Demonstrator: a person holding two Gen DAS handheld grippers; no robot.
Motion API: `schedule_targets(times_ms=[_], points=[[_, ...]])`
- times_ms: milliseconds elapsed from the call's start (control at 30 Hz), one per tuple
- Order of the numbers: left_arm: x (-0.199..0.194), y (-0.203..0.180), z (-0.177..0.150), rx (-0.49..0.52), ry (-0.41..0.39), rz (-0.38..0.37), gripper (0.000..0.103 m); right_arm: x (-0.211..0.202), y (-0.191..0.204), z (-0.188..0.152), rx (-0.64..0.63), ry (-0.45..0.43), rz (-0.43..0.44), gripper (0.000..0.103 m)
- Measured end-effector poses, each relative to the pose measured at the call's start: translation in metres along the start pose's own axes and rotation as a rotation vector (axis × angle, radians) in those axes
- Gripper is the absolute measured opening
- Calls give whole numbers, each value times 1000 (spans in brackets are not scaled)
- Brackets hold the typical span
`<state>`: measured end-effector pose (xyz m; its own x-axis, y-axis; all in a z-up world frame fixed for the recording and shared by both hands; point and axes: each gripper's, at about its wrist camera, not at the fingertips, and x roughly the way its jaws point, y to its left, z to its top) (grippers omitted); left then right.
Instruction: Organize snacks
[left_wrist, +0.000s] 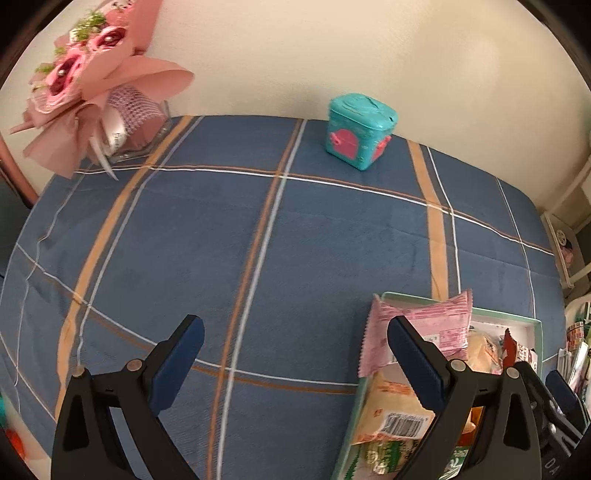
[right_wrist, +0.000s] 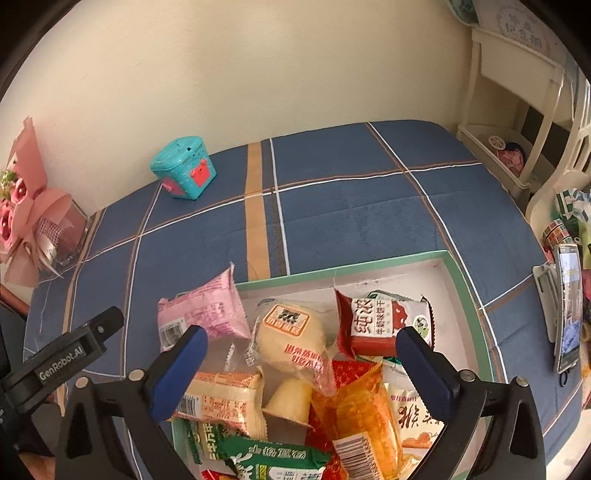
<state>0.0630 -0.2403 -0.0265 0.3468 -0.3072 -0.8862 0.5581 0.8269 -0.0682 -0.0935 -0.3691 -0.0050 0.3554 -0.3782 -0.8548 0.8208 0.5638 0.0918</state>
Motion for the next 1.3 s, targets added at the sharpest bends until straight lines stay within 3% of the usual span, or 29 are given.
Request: schedule_targets(times_ms=[133, 333, 533, 1300], points=[[-13, 10, -3, -15, -34, 42, 99, -5, 7, -7, -19, 1, 7, 103], [-29, 25, -12, -46, -64, 35, 99, -13, 13, -17, -31, 3, 15, 103], [-42, 25, -26, -18, -89, 177, 99, -22, 17, -27, -26, 3, 30, 103], [-70, 51, -94, 5, 37, 231, 99, -50, 21, -81, -64, 33, 44, 103]])
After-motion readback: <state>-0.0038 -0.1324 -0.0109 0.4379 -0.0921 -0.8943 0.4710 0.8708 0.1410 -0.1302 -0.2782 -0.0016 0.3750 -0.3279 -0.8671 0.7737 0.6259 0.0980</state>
